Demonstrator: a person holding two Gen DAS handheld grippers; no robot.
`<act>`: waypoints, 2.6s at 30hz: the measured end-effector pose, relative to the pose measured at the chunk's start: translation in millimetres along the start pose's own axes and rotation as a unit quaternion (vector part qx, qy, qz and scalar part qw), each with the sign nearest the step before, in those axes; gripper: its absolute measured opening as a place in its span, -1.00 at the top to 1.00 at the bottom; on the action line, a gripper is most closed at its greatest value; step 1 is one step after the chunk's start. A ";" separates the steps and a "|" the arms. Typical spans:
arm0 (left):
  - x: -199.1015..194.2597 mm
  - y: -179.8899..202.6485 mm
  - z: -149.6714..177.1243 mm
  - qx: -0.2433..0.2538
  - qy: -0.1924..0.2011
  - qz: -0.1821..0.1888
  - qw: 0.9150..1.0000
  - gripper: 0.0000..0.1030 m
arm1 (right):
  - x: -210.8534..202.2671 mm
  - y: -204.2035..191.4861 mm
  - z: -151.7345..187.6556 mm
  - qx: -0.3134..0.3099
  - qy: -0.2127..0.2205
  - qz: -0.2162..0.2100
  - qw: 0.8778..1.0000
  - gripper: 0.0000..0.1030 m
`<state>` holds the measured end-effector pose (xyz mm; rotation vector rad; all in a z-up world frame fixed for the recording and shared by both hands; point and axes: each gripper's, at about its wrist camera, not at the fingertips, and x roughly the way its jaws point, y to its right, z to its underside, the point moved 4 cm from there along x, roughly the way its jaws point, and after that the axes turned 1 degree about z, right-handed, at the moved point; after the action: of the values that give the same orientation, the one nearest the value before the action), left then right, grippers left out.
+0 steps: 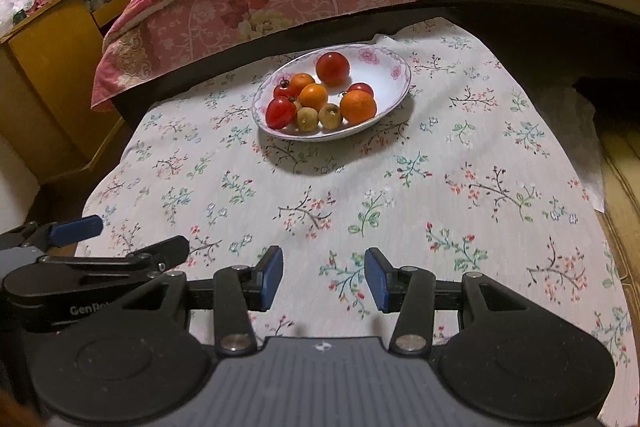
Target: Organize fruits
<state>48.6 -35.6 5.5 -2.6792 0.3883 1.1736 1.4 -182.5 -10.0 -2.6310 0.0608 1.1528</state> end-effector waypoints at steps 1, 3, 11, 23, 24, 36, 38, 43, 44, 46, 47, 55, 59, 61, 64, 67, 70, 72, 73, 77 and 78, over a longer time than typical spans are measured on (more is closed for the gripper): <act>-1.3 1.0 1.7 0.001 0.000 -0.002 1.000 -1.00 | -1.8 -0.9 2.1 0.000 0.001 -0.001 1.000 0.14; -3.8 1.5 4.5 0.001 -0.001 -0.004 1.000 -1.00 | -5.1 -1.3 6.9 -0.001 0.003 0.000 1.000 0.14; -11.0 -2.8 10.8 -0.009 0.000 -0.005 1.000 -1.00 | -10.4 -1.6 15.6 -0.002 0.010 0.004 1.000 0.14; -18.9 -4.3 18.9 -0.013 0.001 -0.001 1.000 -1.00 | -15.8 -5.0 29.9 -0.009 0.007 0.002 1.000 0.12; -19.6 -4.3 19.9 -0.013 0.001 -0.001 1.000 -1.00 | -16.5 -5.1 30.4 -0.009 0.008 0.002 1.000 0.12; -23.6 -2.8 27.0 -0.010 -0.004 -0.002 1.000 -1.00 | -20.4 -9.2 33.5 -0.012 0.013 -0.006 1.000 0.11; -23.8 -2.9 27.7 -0.012 -0.005 0.000 1.000 -1.00 | -20.3 -9.8 34.1 -0.013 0.012 -0.008 1.000 0.11; -23.9 -2.9 28.8 -0.012 -0.007 0.000 1.000 -1.00 | -20.5 -12.3 37.1 -0.016 0.008 -0.012 1.000 0.11; -24.2 -2.4 29.1 -0.011 -0.007 0.000 1.000 -1.00 | -20.4 -12.8 37.6 -0.017 0.007 -0.012 1.000 0.11; -24.6 -1.7 29.9 -0.010 -0.010 0.000 1.000 -1.00 | -20.8 -14.2 39.2 -0.020 0.006 -0.013 1.000 0.10; -24.2 -1.6 30.3 -0.011 -0.013 0.001 1.000 -1.00 | -20.8 -14.8 39.9 -0.021 0.006 -0.013 1.000 0.10; -25.6 -0.4 32.8 -0.009 -0.015 0.002 1.000 -1.00 | -20.4 -16.8 42.6 -0.023 0.003 -0.015 1.000 0.00; -26.1 -0.4 33.8 -0.010 -0.014 0.002 1.000 -1.00 | -20.7 -16.6 42.6 -0.024 0.003 -0.015 1.000 0.00; -26.2 -0.2 34.5 -0.010 -0.014 0.002 1.000 -1.00 | -20.8 -16.4 42.5 -0.024 0.002 -0.015 1.000 0.00; -26.5 -0.3 34.6 -0.011 -0.013 0.004 1.000 -1.00 | -20.7 -16.2 42.3 -0.023 0.003 -0.015 1.000 0.00; -26.7 -2.3 34.5 -0.014 -0.011 -0.002 1.000 -1.00 | -21.4 -16.0 42.9 -0.023 0.003 -0.014 1.000 0.00; -26.8 -5.4 34.3 -0.020 -0.012 -0.003 1.000 -1.00 | -19.8 -14.3 44.5 -0.022 -0.001 -0.005 1.000 0.00; -26.6 -5.8 34.8 -0.020 -0.012 -0.006 1.000 -1.00 | -19.4 -13.1 45.4 -0.021 -0.004 0.000 1.000 0.00; -26.5 -5.0 35.2 -0.019 -0.013 -0.006 1.000 -1.00 | -19.2 -12.7 45.8 -0.021 -0.005 0.002 1.000 0.00; -26.4 -2.8 36.8 -0.014 -0.014 -0.006 1.000 -1.00 | -18.3 -13.2 47.5 -0.023 -0.008 0.005 1.000 0.00; -26.4 -2.3 37.1 -0.014 -0.015 -0.006 1.000 -1.00 | -18.0 -14.0 47.7 -0.024 -0.010 0.005 1.000 0.00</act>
<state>6.5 -18.9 0.5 -2.6808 0.3541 1.2220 -43.0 -157.9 -24.6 -2.6637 0.0433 1.1973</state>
